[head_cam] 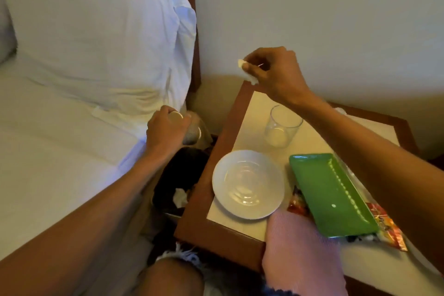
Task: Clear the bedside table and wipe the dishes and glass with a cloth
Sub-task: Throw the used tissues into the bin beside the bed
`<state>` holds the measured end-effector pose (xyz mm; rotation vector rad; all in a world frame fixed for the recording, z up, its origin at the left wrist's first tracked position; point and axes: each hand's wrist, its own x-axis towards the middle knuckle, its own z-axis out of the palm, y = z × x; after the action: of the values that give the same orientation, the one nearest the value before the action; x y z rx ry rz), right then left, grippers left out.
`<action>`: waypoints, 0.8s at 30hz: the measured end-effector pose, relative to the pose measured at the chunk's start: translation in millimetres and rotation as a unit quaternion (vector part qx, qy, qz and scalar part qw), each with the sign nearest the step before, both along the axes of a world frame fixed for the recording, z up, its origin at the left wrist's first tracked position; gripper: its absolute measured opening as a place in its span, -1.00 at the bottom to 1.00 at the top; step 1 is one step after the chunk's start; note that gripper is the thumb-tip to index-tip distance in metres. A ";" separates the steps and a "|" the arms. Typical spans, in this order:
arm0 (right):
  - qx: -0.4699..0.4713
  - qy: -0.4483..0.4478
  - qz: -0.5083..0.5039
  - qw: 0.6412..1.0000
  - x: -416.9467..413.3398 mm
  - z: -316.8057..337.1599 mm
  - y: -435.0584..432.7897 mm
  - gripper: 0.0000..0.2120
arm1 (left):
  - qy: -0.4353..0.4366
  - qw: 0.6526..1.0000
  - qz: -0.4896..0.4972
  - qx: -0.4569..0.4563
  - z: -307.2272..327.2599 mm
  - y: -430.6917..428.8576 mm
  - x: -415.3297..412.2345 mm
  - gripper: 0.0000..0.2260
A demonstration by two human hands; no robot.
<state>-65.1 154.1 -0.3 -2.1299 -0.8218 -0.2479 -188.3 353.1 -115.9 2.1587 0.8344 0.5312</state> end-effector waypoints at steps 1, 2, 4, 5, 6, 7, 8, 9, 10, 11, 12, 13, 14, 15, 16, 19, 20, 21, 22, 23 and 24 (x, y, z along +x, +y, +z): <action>-0.024 0.004 0.015 1.000 -9.5 -2.7 14.3 -0.77 | 0.029 1.000 0.006 -0.011 -12.0 6.4 -7.9 -0.67; -0.048 0.009 0.026 0.998 -16.8 -7.3 26.0 -0.78 | 0.052 0.998 0.001 -0.024 -24.1 10.8 -12.4 -0.64; -0.086 0.030 0.039 0.995 -28.1 -21.8 45.5 -0.81 | 0.100 0.993 -0.027 -0.048 -42.8 16.4 -18.9 -0.58; -0.105 0.047 0.045 0.992 -33.2 -30.8 53.8 -0.82 | 0.122 0.990 -0.040 -0.056 -47.9 18.6 -22.4 -0.57; -0.128 0.063 0.049 0.989 -38.8 -40.0 60.9 -0.83 | 0.131 0.988 -0.047 -0.063 -50.8 20.6 -25.7 -0.60; -0.153 0.074 0.052 0.984 -44.6 -49.6 67.6 -0.84 | 0.125 0.988 -0.049 -0.070 -51.8 22.6 -29.9 -0.65; -0.178 0.086 0.056 0.979 -51.0 -58.6 73.3 -0.83 | 0.107 0.990 -0.047 -0.074 -52.5 25.5 -34.9 -0.72; -0.201 0.093 0.061 0.973 -55.7 -67.1 78.4 -0.82 | 0.083 0.993 -0.042 -0.076 -51.6 28.3 -39.7 -0.77; -0.218 0.100 0.063 0.969 -60.7 -75.2 83.2 -0.81 | 0.056 0.995 -0.037 -0.075 -49.5 31.5 -44.9 -0.79; -0.232 0.110 0.065 0.964 -67.5 -82.4 85.5 -0.79 | 0.037 0.996 -0.033 -0.069 -45.1 33.9 -50.9 -0.80; -0.243 0.123 0.073 0.960 -73.7 -89.2 87.9 -0.77 | 0.020 0.998 -0.025 -0.059 -39.2 37.1 -55.7 -0.80; -0.257 0.130 0.091 0.953 -81.2 -95.6 89.0 -0.72 | 0.003 0.998 -0.017 -0.055 -32.6 40.1 -60.1 -0.79; -0.278 0.137 0.113 0.944 -88.3 -101.1 90.9 -0.67 | -0.013 0.998 -0.008 -0.058 -26.0 44.6 -62.6 -0.79; -0.306 0.144 0.135 0.931 -96.2 -104.5 89.9 -0.61 | -0.024 0.997 -0.004 -0.067 -19.5 47.0 -65.8 -0.78; -0.329 0.148 0.151 0.920 -101.9 -107.0 88.7 -0.57 | -0.030 0.997 -0.003 -0.075 -13.6 49.7 -68.6 -0.78; -0.317 0.159 0.142 0.924 -107.2 -101.5 80.0 -0.54 | -0.048 0.994 -0.023 -0.091 3.2 50.9 -75.9 -0.82; -0.295 0.154 0.132 0.934 -109.0 -93.7 74.0 -0.57 | -0.054 0.994 -0.031 -0.091 10.8 48.1 -80.8 -0.83; -0.273 0.146 0.125 0.943 -110.7 -84.5 65.5 -0.61 | -0.058 0.993 -0.040 -0.092 16.9 44.6 -84.8 -0.83; -0.253 0.138 0.121 0.950 -112.8 -75.1 54.9 -0.65 | -0.063 0.992 -0.047 -0.095 22.3 40.8 -89.3 -0.82; -0.236 0.126 0.118 0.956 -114.8 -66.0 42.6 -0.68 | -0.067 0.991 -0.052 -0.101 26.7 36.6 -93.6 -0.82; -0.222 0.114 0.117 0.961 -117.8 -56.7 29.1 -0.71 | -0.069 0.990 -0.058 -0.106 30.9 32.4 -98.1 -0.81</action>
<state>-182.9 183.2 -57.0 -2.3825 -1.0535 0.3320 -286.4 385.5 -85.0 1.9395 0.6546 0.5029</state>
